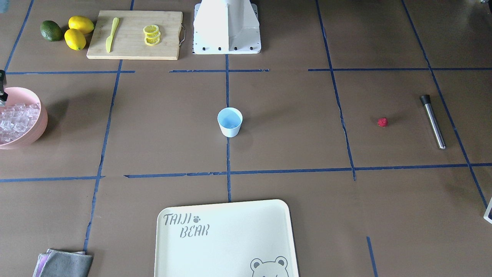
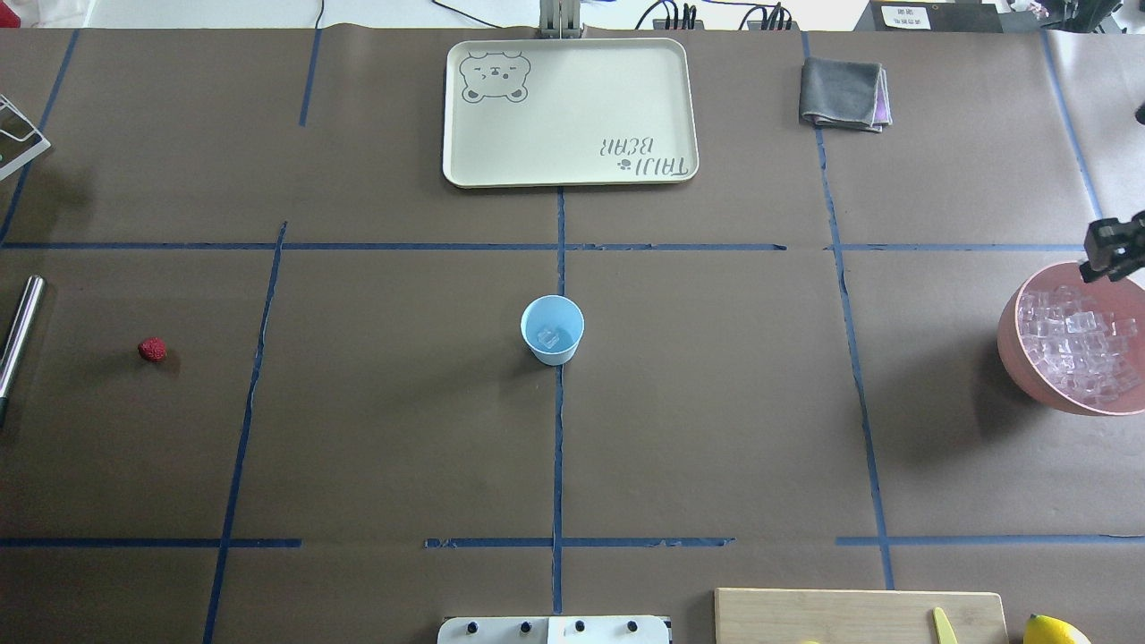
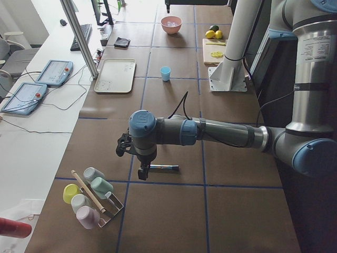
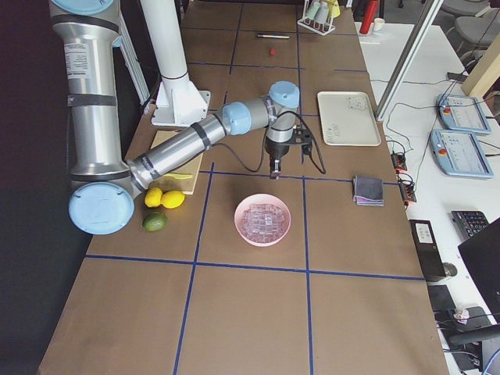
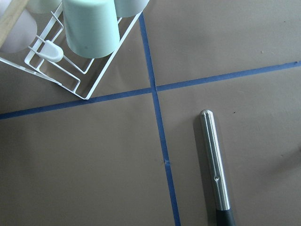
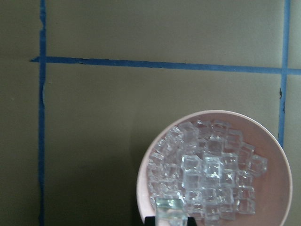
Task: Mash ice and strawberries in cup
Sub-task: 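Carry the ice cube with the right gripper over the blue cup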
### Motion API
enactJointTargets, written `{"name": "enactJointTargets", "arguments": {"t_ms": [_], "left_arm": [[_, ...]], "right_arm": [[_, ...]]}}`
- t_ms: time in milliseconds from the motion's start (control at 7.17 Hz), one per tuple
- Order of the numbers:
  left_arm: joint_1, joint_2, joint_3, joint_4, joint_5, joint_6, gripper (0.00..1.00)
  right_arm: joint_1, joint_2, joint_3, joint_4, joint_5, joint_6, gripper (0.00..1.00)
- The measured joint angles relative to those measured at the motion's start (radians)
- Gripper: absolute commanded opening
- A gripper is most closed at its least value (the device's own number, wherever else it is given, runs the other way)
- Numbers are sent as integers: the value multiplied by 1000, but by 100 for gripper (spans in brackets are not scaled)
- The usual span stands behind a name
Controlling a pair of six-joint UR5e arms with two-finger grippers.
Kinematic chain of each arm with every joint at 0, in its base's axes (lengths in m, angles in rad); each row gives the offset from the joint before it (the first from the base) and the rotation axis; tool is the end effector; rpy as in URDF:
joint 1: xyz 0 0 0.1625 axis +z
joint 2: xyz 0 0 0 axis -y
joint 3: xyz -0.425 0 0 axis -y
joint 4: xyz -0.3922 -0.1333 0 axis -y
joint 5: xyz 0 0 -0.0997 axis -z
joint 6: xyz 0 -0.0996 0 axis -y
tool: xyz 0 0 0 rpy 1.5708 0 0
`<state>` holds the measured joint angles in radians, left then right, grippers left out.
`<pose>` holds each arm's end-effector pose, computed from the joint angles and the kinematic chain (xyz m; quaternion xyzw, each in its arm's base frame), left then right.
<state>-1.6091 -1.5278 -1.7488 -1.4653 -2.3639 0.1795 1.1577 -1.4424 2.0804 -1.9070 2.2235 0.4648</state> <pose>-0.0804 -0.4693 0.6012 0.0555 0.3824 0.0707 0.9196 -0.1293 -0.4763 0.3963 -0.0058 -0.3474 -0.0240 0.9374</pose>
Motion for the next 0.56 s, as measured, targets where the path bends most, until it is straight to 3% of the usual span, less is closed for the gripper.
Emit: {"name": "enactJointTargets", "arguments": {"t_ms": [279,558], "left_arm": [[0,0,6,0,0,0,100],[0,0,10,0,0,0,100]], "right_arm": [[-141,300,-56,-162,-2,193,0],[-330,489,-158,-112,-55,471,0]]}}
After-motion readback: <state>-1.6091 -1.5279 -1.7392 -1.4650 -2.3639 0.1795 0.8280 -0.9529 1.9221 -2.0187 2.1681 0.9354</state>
